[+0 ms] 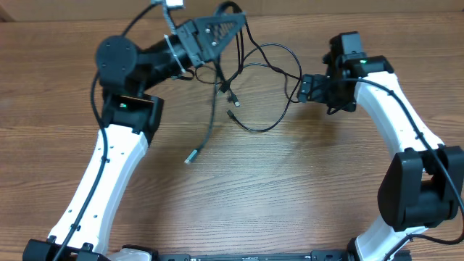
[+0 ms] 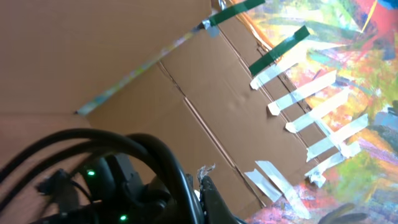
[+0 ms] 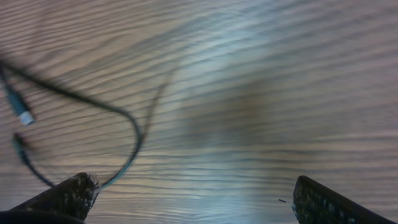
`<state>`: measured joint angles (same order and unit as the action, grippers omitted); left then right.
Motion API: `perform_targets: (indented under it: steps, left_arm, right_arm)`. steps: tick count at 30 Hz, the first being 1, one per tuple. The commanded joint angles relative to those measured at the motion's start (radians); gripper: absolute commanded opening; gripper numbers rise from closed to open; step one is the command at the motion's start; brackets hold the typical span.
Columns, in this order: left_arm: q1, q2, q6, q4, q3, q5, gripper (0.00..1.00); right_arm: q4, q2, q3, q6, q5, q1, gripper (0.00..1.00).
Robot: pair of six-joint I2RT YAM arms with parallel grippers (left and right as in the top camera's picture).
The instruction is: Untangle cables
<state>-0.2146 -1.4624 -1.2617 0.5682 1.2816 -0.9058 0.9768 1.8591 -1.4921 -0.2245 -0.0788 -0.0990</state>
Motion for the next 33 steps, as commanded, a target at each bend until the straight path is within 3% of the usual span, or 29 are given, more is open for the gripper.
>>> perform_targets:
  steps: [1, 16, 33]
  left_arm:
    - [0.064, 0.012, -0.041, 0.019, 0.01, -0.064, 0.04]
    - [0.245, 0.011, -0.062, 0.011, 0.01, -0.108, 0.04]
    - [0.335, 0.012, -0.062, 0.009, 0.01, -0.055, 0.04]
  right_arm:
    - [0.022, 0.017, 0.001, -0.014, 0.034, 0.065, 1.0]
    - [0.088, 0.017, 0.001, -0.003, 0.052, 0.29, 1.0]
    - [0.108, 0.017, 0.001, 0.07, 0.081, 0.324, 1.0]
